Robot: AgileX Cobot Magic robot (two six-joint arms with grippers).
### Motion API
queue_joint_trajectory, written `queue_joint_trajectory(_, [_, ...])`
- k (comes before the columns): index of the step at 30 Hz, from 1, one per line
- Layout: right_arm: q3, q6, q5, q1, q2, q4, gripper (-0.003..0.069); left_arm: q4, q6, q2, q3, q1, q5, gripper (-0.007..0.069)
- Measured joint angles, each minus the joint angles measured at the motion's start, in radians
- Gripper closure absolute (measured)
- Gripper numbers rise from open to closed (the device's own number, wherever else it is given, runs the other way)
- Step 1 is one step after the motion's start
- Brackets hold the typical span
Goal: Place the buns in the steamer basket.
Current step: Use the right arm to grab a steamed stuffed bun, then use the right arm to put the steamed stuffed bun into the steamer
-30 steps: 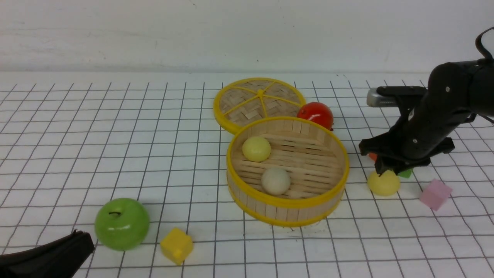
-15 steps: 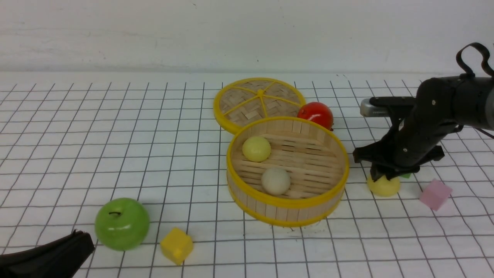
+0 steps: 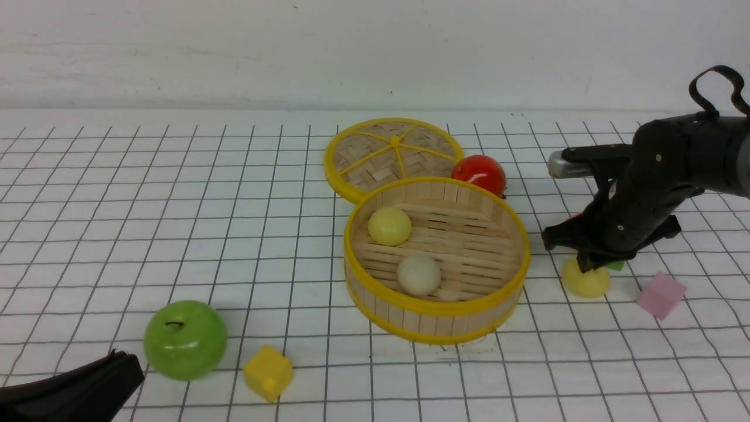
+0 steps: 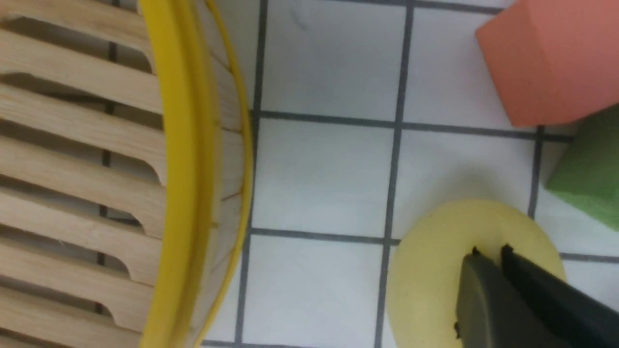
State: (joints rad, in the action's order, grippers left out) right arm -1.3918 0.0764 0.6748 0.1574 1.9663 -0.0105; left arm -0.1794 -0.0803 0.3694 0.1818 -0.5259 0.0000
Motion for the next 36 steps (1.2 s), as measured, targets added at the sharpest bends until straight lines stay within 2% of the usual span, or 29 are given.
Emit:
queue_joint_trajectory(7, [0.0, -0.032, 0.046, 0.006, -0.11, 0.025, 0.0662, 0.0, 0.0, 0.0, 0.0, 0.0, 0.0, 0.0589])
queue_joint_trajectory(14, [0.0, -0.132, 0.015, 0.109, -0.21, 0.141, 0.0661, 0.0, 0.0, 0.0, 0.0, 0.0, 0.0, 0.0587])
queue_joint_trajectory(19, [0.0, -0.148, -0.142, 0.214, -0.157, 0.163, 0.0656, 0.0, 0.0, 0.0, 0.0, 0.0, 0.0, 0.0581])
queue_joint_trajectory(22, [0.0, -0.148, -0.216, 0.242, -0.108, 0.161, 0.0643, 0.0, 0.0, 0.0, 0.0, 0.0, 0.0, 0.0577])
queue_joint_trajectory(26, [0.0, -0.15, -0.28, 0.252, -0.037, 0.142, 0.0587, 0.0, 0.0, 0.0, 0.0, 0.0, 0.0, 0.0575])
queue_joint_trajectory(32, [0.0, -0.15, -0.328, 0.252, 0.016, 0.132, 0.0383, 0.0, 0.0, 0.0, 0.0, 0.0, 0.0, 0.0575])
queue_joint_trajectory(33, [0.0, -0.15, -0.328, 0.252, 0.014, 0.132, 0.0375, 0.0, 0.0, 0.0, 0.0, 0.0, 0.0, 0.0575])
queue_joint_trajectory(34, [0.0, -0.15, -0.319, 0.252, -0.004, 0.132, 0.03, 0.0, 0.0, 0.0, 0.0, 0.0, 0.0, 0.0575])
queue_joint_trajectory(36, [0.001, -0.15, -0.297, 0.252, -0.034, 0.144, 0.025, 0.0, 0.0, 0.0, 0.0, 0.0, 0.0, 0.0575])
